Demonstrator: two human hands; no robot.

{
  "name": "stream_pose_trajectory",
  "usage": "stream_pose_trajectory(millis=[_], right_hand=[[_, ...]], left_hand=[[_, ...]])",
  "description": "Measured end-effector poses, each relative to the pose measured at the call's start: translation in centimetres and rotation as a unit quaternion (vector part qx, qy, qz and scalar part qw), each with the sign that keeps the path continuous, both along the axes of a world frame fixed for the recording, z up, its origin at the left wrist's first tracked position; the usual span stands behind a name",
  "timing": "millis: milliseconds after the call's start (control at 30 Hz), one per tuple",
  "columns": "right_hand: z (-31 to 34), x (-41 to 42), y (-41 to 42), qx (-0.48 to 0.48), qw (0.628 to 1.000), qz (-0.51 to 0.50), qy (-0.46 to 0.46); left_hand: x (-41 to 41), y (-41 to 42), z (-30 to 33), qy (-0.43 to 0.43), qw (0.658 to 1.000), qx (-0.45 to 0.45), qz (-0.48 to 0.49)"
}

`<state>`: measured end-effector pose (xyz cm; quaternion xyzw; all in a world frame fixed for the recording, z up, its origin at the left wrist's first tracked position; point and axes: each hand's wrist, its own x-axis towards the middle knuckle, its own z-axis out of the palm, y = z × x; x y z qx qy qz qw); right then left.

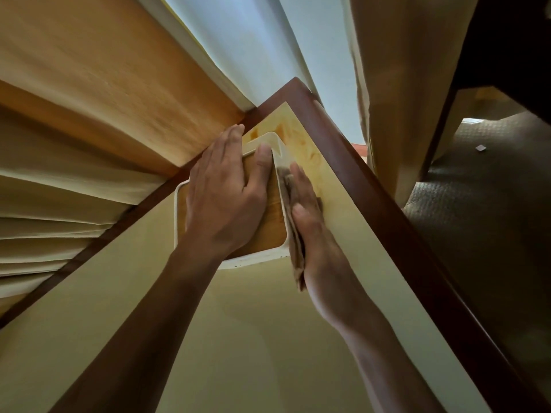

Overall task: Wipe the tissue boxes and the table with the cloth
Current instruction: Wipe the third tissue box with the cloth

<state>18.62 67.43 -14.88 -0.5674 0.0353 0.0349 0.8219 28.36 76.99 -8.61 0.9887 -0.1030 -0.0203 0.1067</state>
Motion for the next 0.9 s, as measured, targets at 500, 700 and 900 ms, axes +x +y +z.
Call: stream_pose_trajectory(millis=[500, 700, 900], right_hand=[[1.1, 9.3, -1.8, -0.030, 0.999, -0.003, 0.025], [0.0, 4.0, -0.9, -0.024, 1.000, 0.004, 0.011], [0.5, -1.3, 0.3, -0.018, 1.000, 0.006, 0.018]], left_hand=[[0.3, 0.2, 0.1, -0.012, 1.000, -0.004, -0.023], [0.0, 0.0, 0.2, 0.000, 1.000, -0.003, -0.005], [0.0, 0.1, 0.1, -0.001, 1.000, 0.006, -0.005]])
